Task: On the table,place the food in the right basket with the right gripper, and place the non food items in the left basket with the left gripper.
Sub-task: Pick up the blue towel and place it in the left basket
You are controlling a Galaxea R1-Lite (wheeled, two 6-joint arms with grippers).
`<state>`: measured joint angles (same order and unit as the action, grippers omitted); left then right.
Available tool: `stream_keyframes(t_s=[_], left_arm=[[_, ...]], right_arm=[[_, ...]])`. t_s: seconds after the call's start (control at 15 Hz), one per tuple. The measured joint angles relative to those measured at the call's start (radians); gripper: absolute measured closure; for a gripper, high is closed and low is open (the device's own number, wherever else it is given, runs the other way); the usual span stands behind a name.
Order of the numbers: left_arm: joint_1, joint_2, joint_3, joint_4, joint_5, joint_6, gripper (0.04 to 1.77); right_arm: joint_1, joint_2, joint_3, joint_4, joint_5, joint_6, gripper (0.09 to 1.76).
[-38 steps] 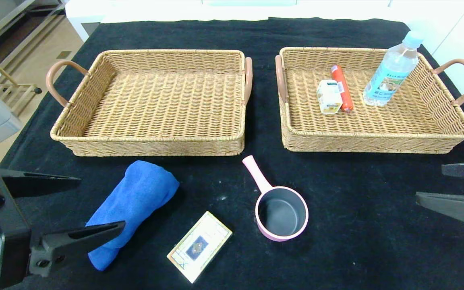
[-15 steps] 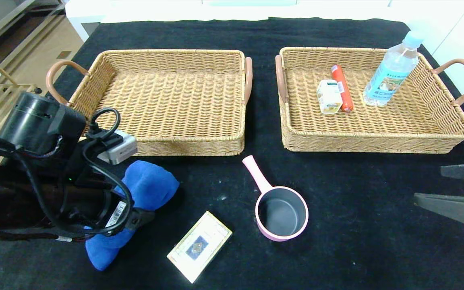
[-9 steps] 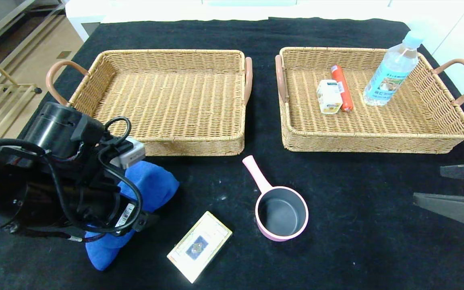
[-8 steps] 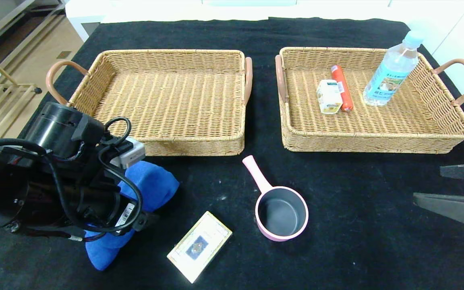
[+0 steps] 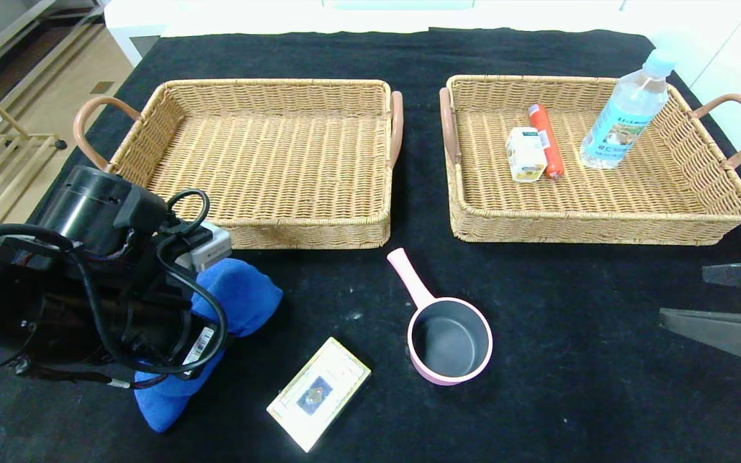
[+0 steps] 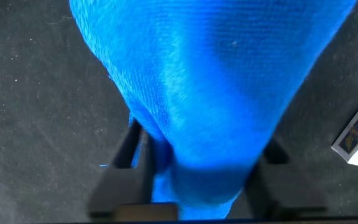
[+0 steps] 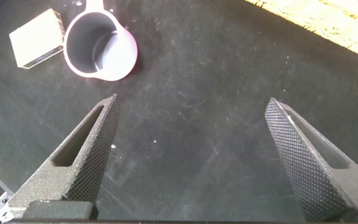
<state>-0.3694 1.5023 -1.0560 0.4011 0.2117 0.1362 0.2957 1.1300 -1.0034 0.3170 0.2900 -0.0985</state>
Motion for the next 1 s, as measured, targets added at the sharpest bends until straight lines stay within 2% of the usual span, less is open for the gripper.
stream_keyframes(t_s=[0.07, 0.13, 0.73, 1.0], left_arm=[[0.0, 0.0, 0.0, 0.0, -0.001, 0.0, 1.31], [0.0, 0.0, 0.0, -0.001, -0.001, 0.0, 1.46], [-0.013, -0.019, -0.007, 0.003, -0.004, 0.001, 1.46], [-0.042, -0.071, -0.056, 0.009, 0.002, 0.001, 1.46]], right_arm=[[0.0, 0.0, 0.0, 0.0, 0.0, 0.0, 0.14], [0.0, 0.0, 0.0, 0.0, 0.0, 0.0, 0.14], [0.001, 0.0, 0.0, 0.0, 0.0, 0.0, 0.14], [0.001, -0.001, -0.001, 0.0, 0.0, 0.0, 0.14]])
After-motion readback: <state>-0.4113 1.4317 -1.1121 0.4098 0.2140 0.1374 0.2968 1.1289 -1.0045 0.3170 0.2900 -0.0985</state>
